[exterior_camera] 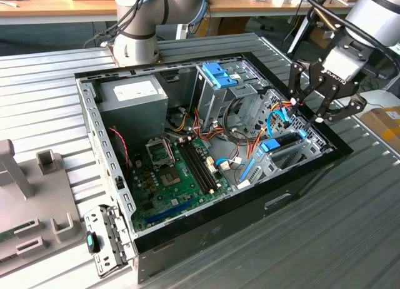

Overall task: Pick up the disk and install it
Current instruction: 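Insert the first disk wire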

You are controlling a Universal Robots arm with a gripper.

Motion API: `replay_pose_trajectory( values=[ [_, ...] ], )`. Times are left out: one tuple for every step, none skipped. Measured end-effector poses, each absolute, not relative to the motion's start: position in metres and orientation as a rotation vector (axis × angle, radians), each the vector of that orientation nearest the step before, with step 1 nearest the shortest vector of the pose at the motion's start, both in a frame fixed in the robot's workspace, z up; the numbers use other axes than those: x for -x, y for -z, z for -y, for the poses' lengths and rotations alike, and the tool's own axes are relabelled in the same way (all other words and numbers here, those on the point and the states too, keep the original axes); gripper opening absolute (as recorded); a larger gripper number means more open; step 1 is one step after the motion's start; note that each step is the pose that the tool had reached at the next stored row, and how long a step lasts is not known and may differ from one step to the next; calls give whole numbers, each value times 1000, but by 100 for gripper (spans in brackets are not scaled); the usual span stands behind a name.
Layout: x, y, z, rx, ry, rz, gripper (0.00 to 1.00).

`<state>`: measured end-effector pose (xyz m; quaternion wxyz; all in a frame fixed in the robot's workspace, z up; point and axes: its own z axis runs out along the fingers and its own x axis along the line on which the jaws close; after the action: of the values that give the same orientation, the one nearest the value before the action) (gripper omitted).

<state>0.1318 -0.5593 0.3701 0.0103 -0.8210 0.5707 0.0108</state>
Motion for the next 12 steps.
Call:
replay_pose_trajectory(
  values=[
    [-133, -370, 559, 2571, -34, -1769, 44],
    [-135, -370, 558, 2589, -34, -1744, 44],
    [-135, -370, 558, 2600, -34, -1727, 44],
    [-135, -370, 558, 2611, -35, -1710, 44],
    [-135, -370, 558, 2632, -35, -1679, 44],
    [-135, -370, 558, 2650, -35, -1651, 44],
    [-135, -370, 558, 2678, -36, -1605, 44],
    [-135, -370, 558, 2696, -36, -1575, 44],
    [-135, -370, 558, 2713, -36, -1546, 44],
    [-135, -370, 558, 2730, -37, -1517, 44],
    [-135, -370, 558, 2737, -37, -1504, 44],
    [-135, -370, 558, 2738, -37, -1502, 44]
  ],
)
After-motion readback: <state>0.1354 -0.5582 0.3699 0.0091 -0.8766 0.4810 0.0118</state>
